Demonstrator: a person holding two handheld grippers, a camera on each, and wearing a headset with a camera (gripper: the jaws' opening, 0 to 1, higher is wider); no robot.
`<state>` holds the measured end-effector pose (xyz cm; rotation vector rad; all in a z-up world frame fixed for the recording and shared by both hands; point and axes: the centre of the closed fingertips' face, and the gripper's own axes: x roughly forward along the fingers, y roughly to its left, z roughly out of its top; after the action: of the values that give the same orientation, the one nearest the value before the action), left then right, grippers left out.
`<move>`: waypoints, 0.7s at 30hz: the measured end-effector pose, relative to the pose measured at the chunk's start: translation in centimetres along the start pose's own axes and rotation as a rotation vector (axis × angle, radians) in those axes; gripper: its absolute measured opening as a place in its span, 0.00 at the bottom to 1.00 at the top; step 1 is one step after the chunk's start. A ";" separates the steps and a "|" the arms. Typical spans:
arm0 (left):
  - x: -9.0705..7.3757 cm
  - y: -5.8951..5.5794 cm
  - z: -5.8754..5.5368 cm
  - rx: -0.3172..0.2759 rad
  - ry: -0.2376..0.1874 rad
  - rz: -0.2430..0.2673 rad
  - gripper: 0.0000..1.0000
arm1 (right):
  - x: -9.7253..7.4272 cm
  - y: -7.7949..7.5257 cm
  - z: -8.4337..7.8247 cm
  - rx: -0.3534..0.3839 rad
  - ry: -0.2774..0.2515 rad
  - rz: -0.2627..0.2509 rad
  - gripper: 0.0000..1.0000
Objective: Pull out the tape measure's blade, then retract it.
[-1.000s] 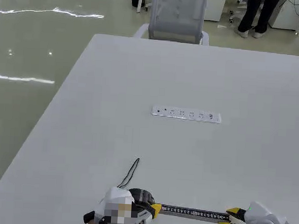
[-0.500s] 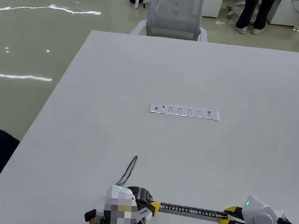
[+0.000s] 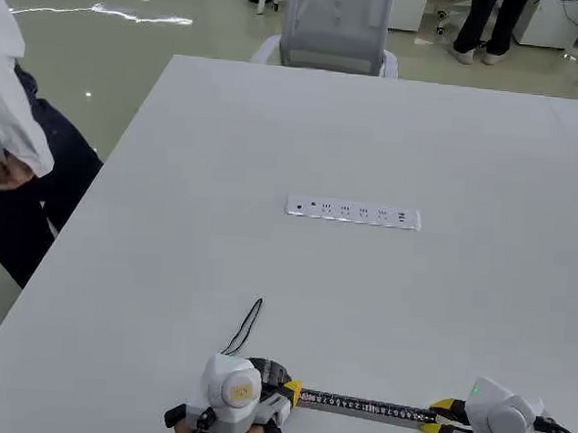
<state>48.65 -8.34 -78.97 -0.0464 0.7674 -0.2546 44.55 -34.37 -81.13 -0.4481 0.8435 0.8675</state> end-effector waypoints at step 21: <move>0.2 -0.5 0.2 -0.022 0.029 -0.008 0.63 | 0.0 0.0 0.0 -0.009 -0.002 0.001 0.15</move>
<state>48.84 -8.89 -78.90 -0.0663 0.7990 -0.2551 44.57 -34.34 -81.12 -0.4546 0.8382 0.8724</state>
